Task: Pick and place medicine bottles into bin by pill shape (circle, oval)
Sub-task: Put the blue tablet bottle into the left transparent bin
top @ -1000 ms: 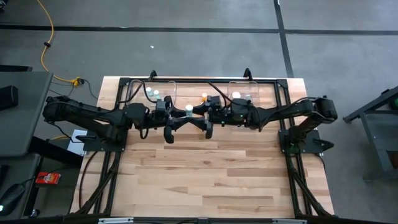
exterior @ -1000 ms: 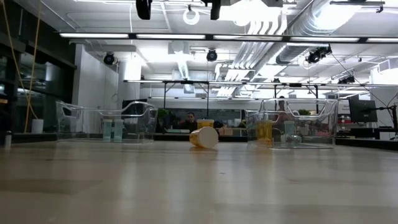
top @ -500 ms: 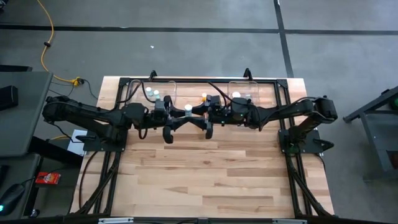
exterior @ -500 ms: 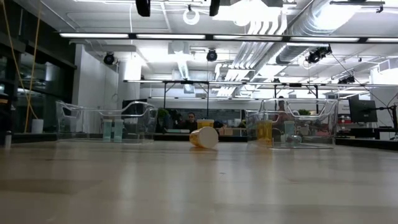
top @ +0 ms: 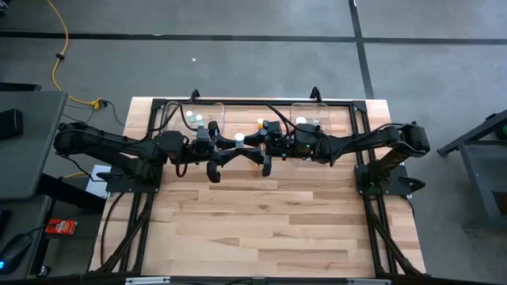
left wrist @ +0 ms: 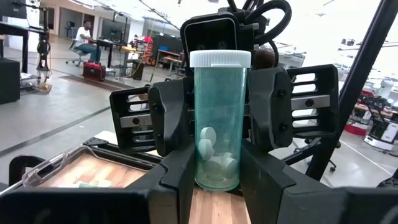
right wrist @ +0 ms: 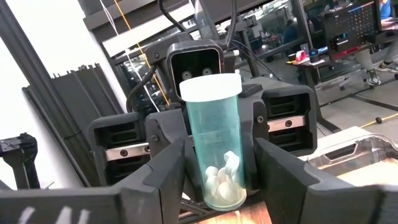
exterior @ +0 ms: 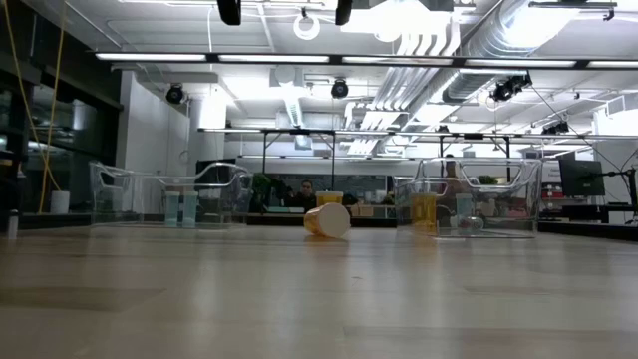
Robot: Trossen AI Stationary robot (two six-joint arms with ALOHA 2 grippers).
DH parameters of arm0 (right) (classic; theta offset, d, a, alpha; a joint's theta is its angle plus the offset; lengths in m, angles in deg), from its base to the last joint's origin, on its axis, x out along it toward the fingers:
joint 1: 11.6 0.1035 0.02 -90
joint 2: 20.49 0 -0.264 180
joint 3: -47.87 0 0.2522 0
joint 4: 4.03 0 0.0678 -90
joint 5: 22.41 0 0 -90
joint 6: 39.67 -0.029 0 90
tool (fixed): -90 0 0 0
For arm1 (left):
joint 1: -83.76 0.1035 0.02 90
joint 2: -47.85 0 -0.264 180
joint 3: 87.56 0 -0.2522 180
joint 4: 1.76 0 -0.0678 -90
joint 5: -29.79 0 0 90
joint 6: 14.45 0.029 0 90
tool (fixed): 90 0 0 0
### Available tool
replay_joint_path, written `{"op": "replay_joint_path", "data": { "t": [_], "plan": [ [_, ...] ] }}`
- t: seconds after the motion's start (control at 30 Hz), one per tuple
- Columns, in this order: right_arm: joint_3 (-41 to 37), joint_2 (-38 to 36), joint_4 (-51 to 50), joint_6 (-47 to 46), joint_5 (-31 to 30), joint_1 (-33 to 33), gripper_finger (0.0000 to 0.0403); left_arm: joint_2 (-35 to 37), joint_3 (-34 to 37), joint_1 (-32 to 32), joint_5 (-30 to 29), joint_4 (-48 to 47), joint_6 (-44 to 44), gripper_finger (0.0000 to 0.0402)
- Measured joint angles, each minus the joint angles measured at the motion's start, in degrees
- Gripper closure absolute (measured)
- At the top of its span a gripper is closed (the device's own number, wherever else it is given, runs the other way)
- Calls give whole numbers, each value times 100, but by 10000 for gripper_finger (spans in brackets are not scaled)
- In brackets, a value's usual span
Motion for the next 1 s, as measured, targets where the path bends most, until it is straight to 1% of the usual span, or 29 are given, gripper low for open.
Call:
{"op": "replay_joint_path", "data": {
  "t": [0.27, 0.5, 0.6, 0.83, 1.0],
  "plan": [
    [2, 0, 11, -5, 89, -12, 239, -8, 0, 0, 12, -17, -10, 302],
    [48, -24, 40, -65, 106, -14, 171, -55, 33, 0, 20, -180, -26, 302],
    [46, -5, -50, -65, 112, -14, 157, -18, 13, 0, 17, -95, -26, 302],
    [33, -4, -359, -106, 83, -14, 155, -24, 15, 9, 13, -54, -21, 302],
    [31, -4, -302, -109, 22, -33, 178, -24, 15, 9, 11, -45, -17, 302]
  ]
}}
